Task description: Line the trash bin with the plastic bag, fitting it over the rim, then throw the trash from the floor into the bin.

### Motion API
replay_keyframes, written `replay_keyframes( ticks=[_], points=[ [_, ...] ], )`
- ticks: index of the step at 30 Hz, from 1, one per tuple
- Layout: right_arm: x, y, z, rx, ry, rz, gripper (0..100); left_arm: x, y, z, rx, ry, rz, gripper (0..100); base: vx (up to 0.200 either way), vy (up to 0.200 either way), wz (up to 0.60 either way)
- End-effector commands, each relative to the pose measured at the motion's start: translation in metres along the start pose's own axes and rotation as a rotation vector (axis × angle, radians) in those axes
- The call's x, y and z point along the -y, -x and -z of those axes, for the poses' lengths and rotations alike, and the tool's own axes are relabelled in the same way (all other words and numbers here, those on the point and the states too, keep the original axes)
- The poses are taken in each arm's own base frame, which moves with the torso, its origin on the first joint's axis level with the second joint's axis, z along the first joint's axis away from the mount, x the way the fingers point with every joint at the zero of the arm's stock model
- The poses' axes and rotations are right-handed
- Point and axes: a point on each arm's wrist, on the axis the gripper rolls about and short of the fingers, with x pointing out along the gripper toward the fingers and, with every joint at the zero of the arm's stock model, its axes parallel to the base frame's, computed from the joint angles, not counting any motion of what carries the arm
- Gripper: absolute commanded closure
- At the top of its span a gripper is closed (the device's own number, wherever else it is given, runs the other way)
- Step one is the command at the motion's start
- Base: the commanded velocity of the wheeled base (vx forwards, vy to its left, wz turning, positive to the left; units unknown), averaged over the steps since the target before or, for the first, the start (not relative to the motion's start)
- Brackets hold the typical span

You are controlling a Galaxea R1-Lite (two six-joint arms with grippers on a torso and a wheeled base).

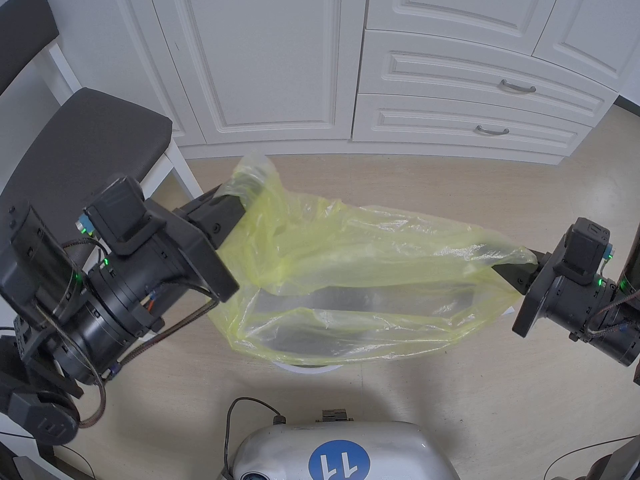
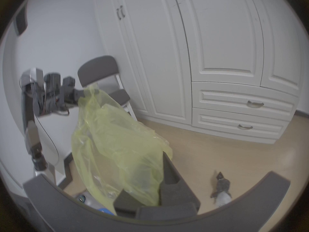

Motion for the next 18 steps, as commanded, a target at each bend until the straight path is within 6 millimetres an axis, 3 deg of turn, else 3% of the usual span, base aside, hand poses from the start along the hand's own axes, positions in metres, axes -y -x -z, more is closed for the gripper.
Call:
replay_keyframes(
  ticks=[1,7,12,18],
  points=[
    [-0.008,-0.021,0.004,0.045,-0.123,-0.101,100,0.02,-0.002,0.047,-0.071,0.114,0.094,100,0.0,0.0,0.0],
    [-0.022,-0.036,0.012,0.106,-0.182,-0.197,100,0.034,0.001,0.061,-0.127,0.14,0.142,100,0.0,0.0,0.0],
    [-0.033,-0.037,0.018,0.118,-0.187,-0.243,100,0.046,0.001,0.068,-0.157,0.156,0.179,100,0.0,0.0,0.0],
    [-0.054,-0.036,0.026,0.08,-0.182,-0.317,100,0.042,0.002,0.077,-0.192,0.155,0.161,100,0.0,0.0,0.0]
  ],
)
